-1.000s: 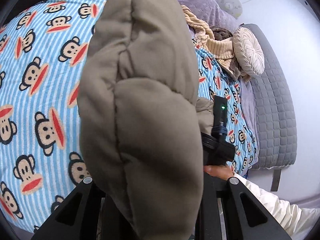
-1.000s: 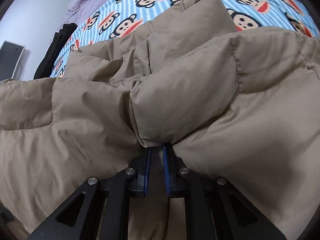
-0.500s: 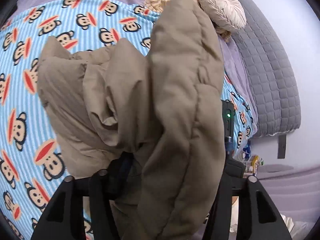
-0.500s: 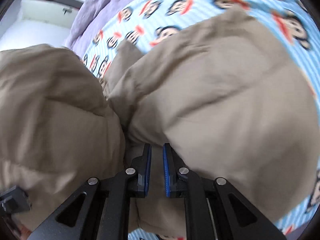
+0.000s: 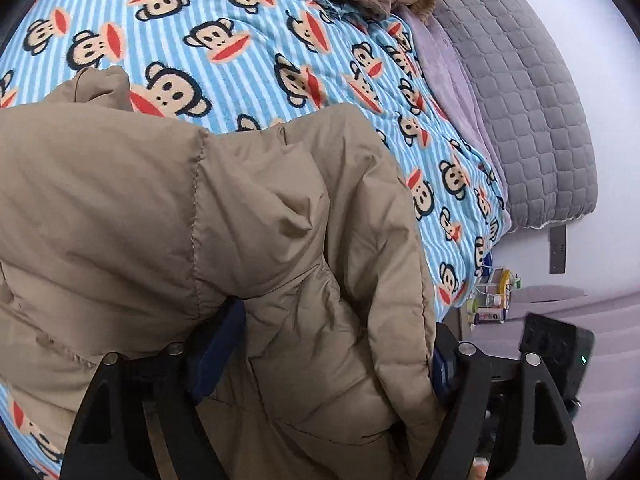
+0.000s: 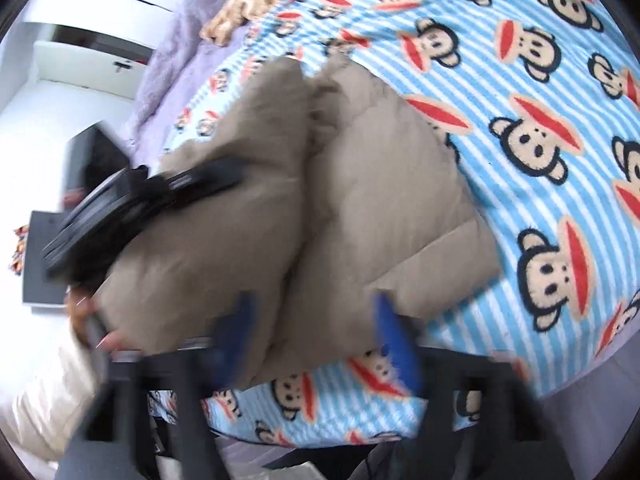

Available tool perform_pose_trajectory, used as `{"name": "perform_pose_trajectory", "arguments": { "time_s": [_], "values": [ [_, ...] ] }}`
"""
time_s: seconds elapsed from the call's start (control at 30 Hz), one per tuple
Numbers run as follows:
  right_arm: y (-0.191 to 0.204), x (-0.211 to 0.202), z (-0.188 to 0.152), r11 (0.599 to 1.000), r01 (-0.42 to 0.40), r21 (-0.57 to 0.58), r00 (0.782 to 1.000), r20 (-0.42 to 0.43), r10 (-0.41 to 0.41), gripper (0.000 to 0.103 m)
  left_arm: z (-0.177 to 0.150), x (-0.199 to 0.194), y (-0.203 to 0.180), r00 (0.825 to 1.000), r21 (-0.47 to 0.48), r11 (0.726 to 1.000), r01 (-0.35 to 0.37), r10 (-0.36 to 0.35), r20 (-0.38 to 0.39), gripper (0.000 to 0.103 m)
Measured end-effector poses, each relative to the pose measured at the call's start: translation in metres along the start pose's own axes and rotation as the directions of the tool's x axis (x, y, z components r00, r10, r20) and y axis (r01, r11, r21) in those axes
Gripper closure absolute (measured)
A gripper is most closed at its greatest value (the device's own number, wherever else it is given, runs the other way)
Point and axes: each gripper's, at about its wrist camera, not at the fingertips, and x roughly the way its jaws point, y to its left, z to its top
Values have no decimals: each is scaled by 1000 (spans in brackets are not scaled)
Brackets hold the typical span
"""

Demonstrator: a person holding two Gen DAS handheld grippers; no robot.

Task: Fold large clothes
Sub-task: 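Fold the lifted bundle over onto itself with both tools and lower it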

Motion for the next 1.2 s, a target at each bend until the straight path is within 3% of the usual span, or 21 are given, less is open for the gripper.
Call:
{"name": "perform_pose_trajectory", "arguments": {
  "time_s": [0.13, 0.2, 0.3, 0.33, 0.37, 0.4, 0.43, 0.47, 0.53, 0.63, 0.67, 0.77, 0.87, 0.97, 1.07, 1.2],
  "values": [
    [24, -15, -14, 989, -106, -106, 994, -34, 103, 12, 9, 13, -8, 998, 33, 997, -65, 64, 25, 23],
    [37, -12, -19, 982, -109, -153, 993, -53, 102, 12, 5, 9, -8, 994, 57, 993, -102, 100, 37, 23],
    [51, 9, -13, 981, 1, -192, 999, -36, -8, 12, 1, -6, -26, 980, 125, 975, -182, 170, 102, 23],
    [51, 15, -10, 980, 58, -190, 998, -24, -64, 18, -3, -16, -33, 970, 156, 964, -216, 194, 145, 23],
    [51, 19, -5, 980, 88, -180, 996, -10, -91, 27, -8, -28, -37, 957, 183, 950, -253, 217, 195, 23],
    [50, 23, 0, 982, 94, -166, 995, 0, -96, 57, -12, -39, -39, 942, 197, 939, -283, 233, 242, 23],
    [47, 24, 3, 984, 92, -153, 996, 2, -93, 82, -16, -53, -37, 921, 198, 927, -318, 252, 297, 23],
    [46, 24, 5, 982, 118, -149, 993, 15, -117, 83, -19, -64, -32, 897, 184, 915, -358, 283, 340, 23],
    [43, 18, 5, 971, 165, -170, 986, 51, -159, 85, -20, -85, -10, 825, 103, 881, -461, 383, 416, 23],
    [37, 13, 5, 962, 208, -175, 977, 74, -198, 86, -11, -95, 38, 757, -42, 839, -543, 511, 408, 23],
    [35, 12, 6, 963, 214, -165, 976, 75, -204, 86, -8, -94, 55, 741, -86, 825, -559, 544, 393, 23],
    [19, 11, 6, 965, 231, -127, 972, 76, -223, 86, 3, -84, 79, 766, -142, 843, -519, 532, 361, 23],
    [0, 10, 0, 963, 260, -65, 964, 69, -255, 86, 12, -60, 61, 756, -76, 828, -555, 540, 370, 23],
    [-24, 14, 0, 959, 283, -7, 957, 60, -282, 86, 20, -35, 36, 763, -12, 823, -568, 532, 368, 23],
    [-49, 19, 0, 959, 280, 49, 958, 44, -282, 85, 25, -13, 16, 769, 29, 818, -574, 526, 364, 23],
    [-80, 29, 4, 961, 243, 135, 970, -13, -244, 77, 28, 9, -1, 757, 71, 791, -608, 550, 353, 23]
  ]
}}
